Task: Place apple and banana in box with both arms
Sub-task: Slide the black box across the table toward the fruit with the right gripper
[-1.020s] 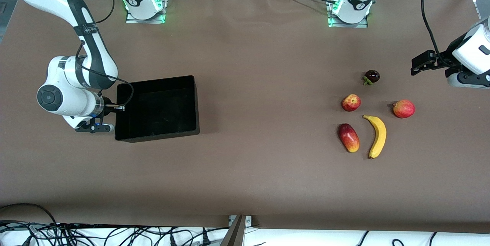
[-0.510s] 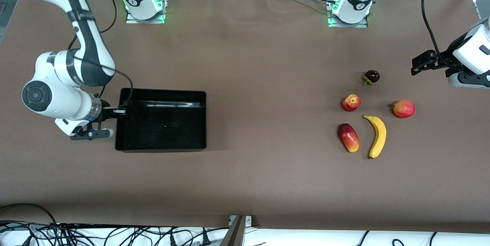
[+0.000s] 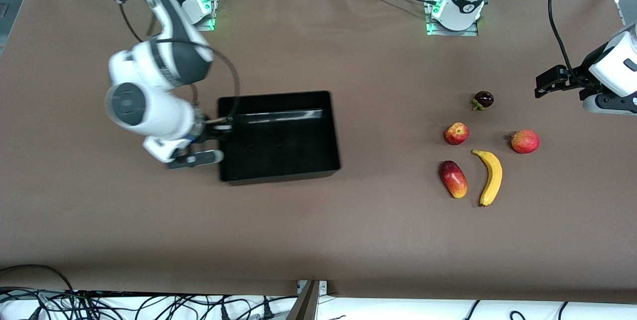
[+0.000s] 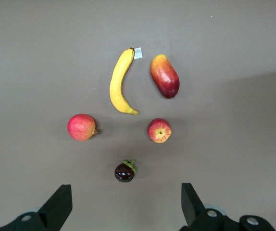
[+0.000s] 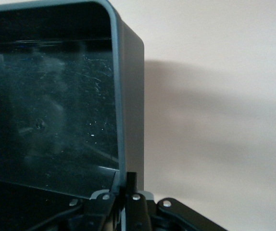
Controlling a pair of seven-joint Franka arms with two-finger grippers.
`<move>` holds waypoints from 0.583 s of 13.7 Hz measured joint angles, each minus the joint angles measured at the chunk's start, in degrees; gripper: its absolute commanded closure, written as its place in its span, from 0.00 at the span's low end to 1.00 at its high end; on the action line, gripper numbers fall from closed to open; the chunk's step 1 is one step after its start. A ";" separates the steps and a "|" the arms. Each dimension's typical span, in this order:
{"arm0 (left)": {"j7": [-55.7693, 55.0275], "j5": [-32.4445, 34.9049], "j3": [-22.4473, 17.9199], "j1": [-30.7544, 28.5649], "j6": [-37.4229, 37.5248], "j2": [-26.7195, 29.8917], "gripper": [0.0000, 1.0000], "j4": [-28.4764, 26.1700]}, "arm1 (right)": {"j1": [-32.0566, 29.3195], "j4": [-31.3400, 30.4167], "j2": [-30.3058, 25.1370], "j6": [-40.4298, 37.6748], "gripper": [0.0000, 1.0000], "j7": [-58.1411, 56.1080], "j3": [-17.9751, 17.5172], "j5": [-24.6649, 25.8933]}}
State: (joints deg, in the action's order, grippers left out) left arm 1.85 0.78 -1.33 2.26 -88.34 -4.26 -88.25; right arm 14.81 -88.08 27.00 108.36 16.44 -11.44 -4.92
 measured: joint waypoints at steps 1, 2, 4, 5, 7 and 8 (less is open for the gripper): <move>0.00 0.00 -0.02 -0.03 0.00 0.00 0.00 0.00 | 2.63 1.34 1.47 0.99 1.00 3.14 -0.03 -0.02; 0.00 0.00 -0.03 -0.07 0.02 0.00 0.00 0.01 | 5.21 2.97 3.22 2.42 1.00 6.14 -0.06 -0.04; 0.00 0.00 -0.08 -0.17 0.05 -0.02 0.00 0.02 | 9.85 6.52 7.35 5.57 1.00 11.48 -0.07 -0.06; 0.00 0.00 -0.09 -0.21 0.08 -0.02 0.00 0.02 | 11.81 8.22 9.57 7.03 1.00 13.83 -0.06 -0.07; 0.00 0.00 -0.12 -0.27 0.20 -0.04 0.00 0.02 | 15.33 11.13 13.95 10.23 1.00 18.13 -0.04 -0.08; 0.00 0.00 -0.13 -0.32 0.21 -0.08 0.00 0.02 | 16.84 12.19 15.81 11.87 1.00 20.06 -0.03 -0.07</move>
State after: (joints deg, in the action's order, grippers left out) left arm 1.84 0.79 -1.46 1.94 -88.13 -4.33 -88.23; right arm 31.65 -75.89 42.81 120.23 36.50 -11.47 -4.99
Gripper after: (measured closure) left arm 0.000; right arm 0.943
